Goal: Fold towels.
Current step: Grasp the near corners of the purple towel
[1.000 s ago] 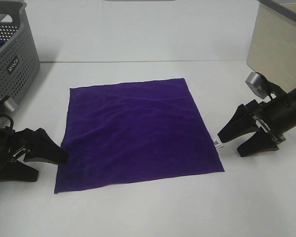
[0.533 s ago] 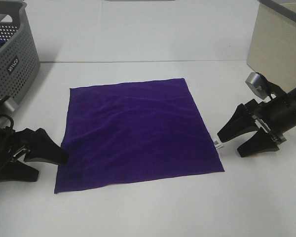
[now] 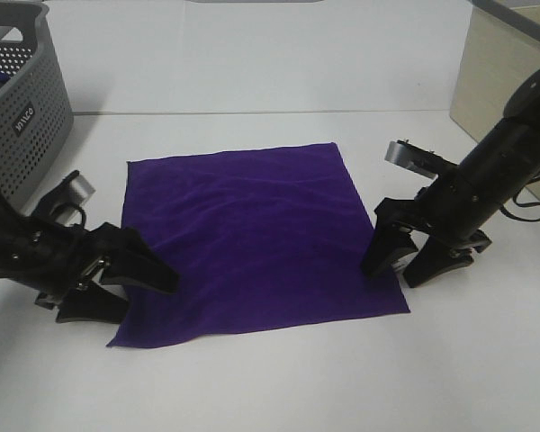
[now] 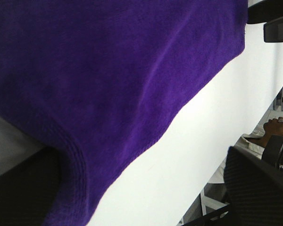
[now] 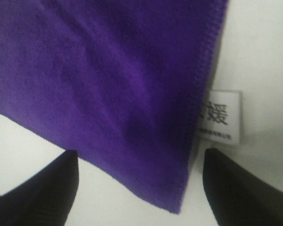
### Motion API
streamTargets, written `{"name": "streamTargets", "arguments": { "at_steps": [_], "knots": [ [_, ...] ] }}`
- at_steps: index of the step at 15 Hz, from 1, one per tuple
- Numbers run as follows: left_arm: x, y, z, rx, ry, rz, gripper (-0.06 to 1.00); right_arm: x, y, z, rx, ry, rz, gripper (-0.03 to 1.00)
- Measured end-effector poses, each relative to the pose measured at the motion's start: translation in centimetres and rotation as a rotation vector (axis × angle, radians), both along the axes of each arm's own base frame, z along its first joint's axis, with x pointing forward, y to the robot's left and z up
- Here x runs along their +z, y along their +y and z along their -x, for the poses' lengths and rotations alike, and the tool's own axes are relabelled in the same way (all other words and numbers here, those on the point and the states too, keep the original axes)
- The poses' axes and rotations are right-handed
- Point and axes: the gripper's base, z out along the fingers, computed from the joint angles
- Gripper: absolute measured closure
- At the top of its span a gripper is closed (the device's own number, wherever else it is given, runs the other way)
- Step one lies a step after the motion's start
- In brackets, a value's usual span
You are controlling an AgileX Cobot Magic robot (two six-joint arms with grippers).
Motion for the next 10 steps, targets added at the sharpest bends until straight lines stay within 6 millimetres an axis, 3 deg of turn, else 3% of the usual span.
{"name": "streamTargets", "arguments": {
  "at_steps": [4, 7, 9, 10],
  "knots": [
    [0.0, -4.8, -1.9, -0.096, -0.02, -0.061, 0.17, -0.4, 4.2, -0.9, 0.088, -0.05, 0.004, 0.26],
    [0.0, -5.8, -2.2, -0.127, -0.044, -0.126, 0.25, -1.0, 5.4, -1.4, 0.114, 0.002, -0.034, 0.32],
    [-0.3, -5.6, -2.4, -0.12, -0.056, -0.159, 0.41, -1.5, 5.4, -1.3, 0.123, 0.014, -0.027, 0.52],
    [-0.5, -5.5, -2.5, -0.116, -0.062, -0.176, 0.62, -1.7, 5.4, -1.2, 0.124, 0.022, -0.025, 0.71]
  ]
}}
